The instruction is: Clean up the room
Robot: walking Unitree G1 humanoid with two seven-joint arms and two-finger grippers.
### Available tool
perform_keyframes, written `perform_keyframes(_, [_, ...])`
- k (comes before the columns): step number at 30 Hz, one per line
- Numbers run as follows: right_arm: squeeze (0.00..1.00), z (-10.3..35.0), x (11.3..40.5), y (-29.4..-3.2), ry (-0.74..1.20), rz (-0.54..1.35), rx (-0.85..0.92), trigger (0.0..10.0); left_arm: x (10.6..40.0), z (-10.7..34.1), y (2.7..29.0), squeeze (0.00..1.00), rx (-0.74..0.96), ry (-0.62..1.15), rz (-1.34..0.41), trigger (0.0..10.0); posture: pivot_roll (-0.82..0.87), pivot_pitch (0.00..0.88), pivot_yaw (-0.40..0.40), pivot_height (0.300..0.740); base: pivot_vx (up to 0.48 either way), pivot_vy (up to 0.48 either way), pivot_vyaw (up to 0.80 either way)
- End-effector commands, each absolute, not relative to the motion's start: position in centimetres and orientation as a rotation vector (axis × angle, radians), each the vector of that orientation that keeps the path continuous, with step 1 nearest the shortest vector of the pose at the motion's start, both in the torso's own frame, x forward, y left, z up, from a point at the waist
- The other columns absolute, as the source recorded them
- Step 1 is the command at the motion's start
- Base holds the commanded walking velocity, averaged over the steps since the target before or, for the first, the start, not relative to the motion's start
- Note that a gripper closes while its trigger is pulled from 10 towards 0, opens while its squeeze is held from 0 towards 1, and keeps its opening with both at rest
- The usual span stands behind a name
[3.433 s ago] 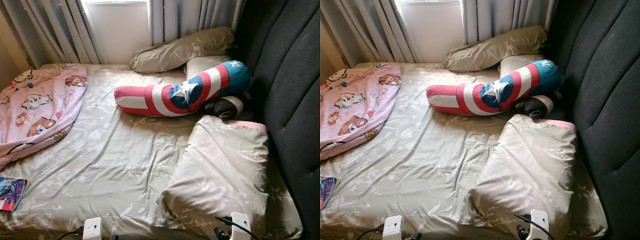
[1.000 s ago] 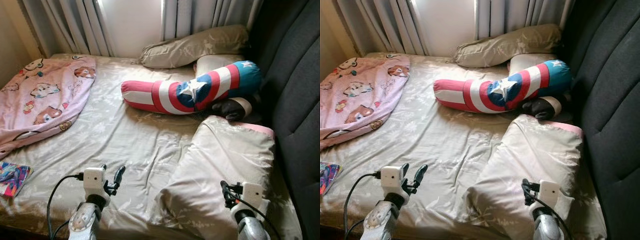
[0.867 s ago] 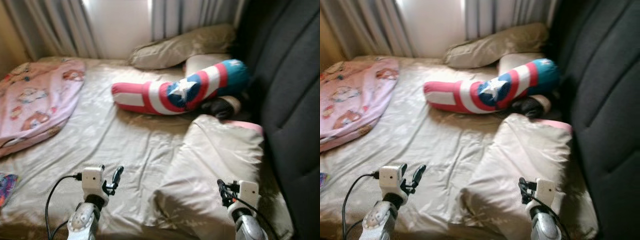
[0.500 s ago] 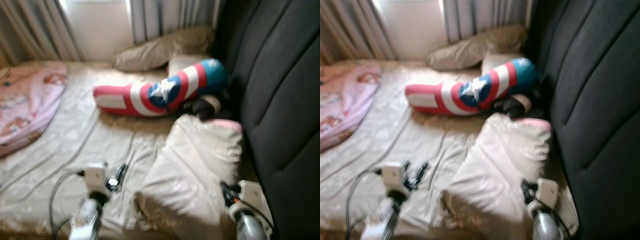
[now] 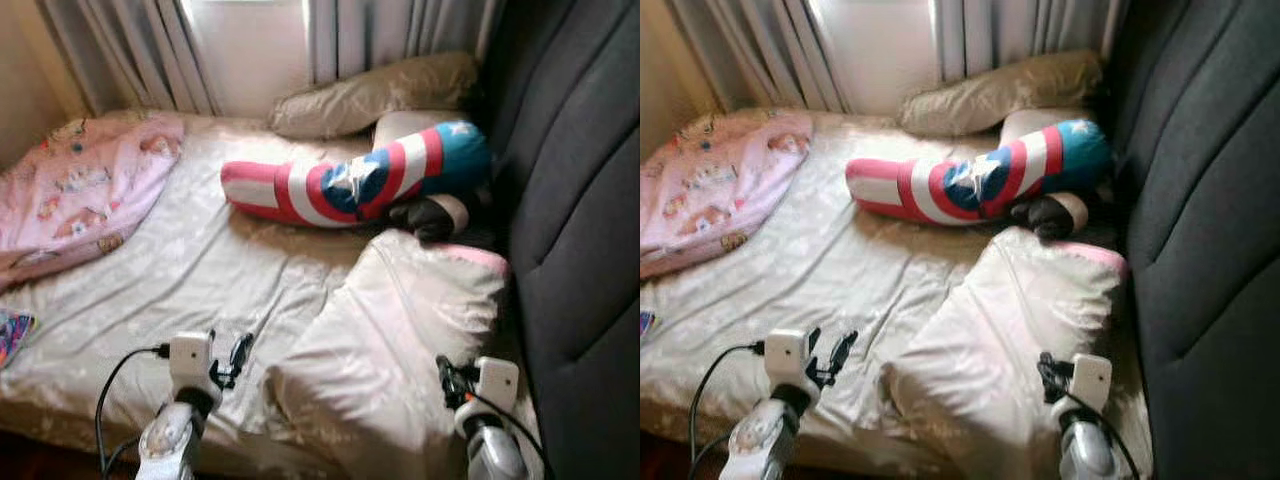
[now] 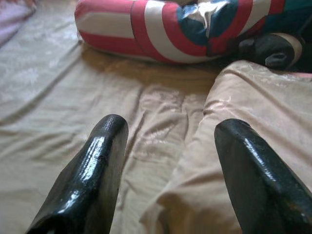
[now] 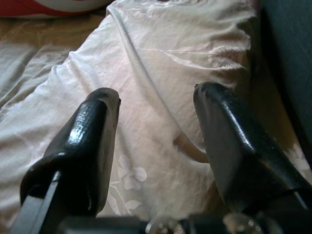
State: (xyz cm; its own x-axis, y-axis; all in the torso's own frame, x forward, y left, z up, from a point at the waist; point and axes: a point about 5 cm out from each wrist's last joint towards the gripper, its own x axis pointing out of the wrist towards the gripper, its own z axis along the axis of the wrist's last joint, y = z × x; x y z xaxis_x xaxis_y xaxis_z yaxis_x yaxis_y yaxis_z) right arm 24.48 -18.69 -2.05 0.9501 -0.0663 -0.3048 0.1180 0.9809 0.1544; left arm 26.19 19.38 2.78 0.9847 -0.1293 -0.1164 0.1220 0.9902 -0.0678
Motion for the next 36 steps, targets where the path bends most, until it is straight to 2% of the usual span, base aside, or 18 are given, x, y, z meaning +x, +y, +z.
perform_keyframes(1, [0.0, -1.95, 24.52, -18.82, 0.302, -0.103, 0.172, 10.0, 26.17, 2.91, 19.35, 0.0, -0.069, 0.12, -0.13, 10.0, 0.06, 0.013, -0.025, 0.74, 0.0, 0.0, 0.0])
perform_keyframes(7, [0.0, -2.16, 24.46, -18.78, 0.328, -0.099, 0.161, 10.0, 26.16, 2.81, 19.31, 0.0, -0.077, 0.125, -0.132, 10.0, 0.05, 0.01, -0.026, 0.74, 0.0, 0.0, 0.0])
perform_keyframes(13, [0.0, -2.22, 24.39, -18.72, 0.328, -0.094, 0.165, 10.0, 26.06, 2.73, 19.27, 0.0, -0.09, 0.13, -0.13, 10.0, 0.06, 0.0, -0.027, 0.74, 0.0, 0.0, -0.67])
perform_keyframes(18, [0.0, -2.07, 24.53, -18.62, 0.319, -0.088, 0.163, 10.0, 26.13, 2.63, 19.22, 0.0, -0.092, 0.143, -0.128, 10.0, 0.06, 0.004, -0.028, 0.74, 0.0, 0.33, 0.0])
perform_keyframes(26, [0.0, -2.03, 24.66, -18.54, 0.323, -0.096, 0.163, 10.0, 26.15, 2.69, 19.2, 0.0, -0.084, 0.143, -0.133, 10.0, 0.06, 0.014, -0.028, 0.74, 0.0, 0.0, 0.0])
perform_keyframes(30, [0.0, -2.1, 24.65, -18.52, 0.333, -0.101, 0.164, 10.0, 26.12, 2.62, 19.19, 0.0, -0.097, 0.151, -0.127, 10.0, 0.06, 0.016, -0.027, 0.74, 0.0, 0.43, 0.0])
perform_keyframes(36, [0.0, -2.17, 24.66, -18.42, 0.342, -0.096, 0.161, 10.0, 26.18, 2.72, 19.13, 0.0, -0.078, 0.147, -0.144, 10.0, 0.06, 0.02, -0.025, 0.74, 0.0, 0.142, -0.71])
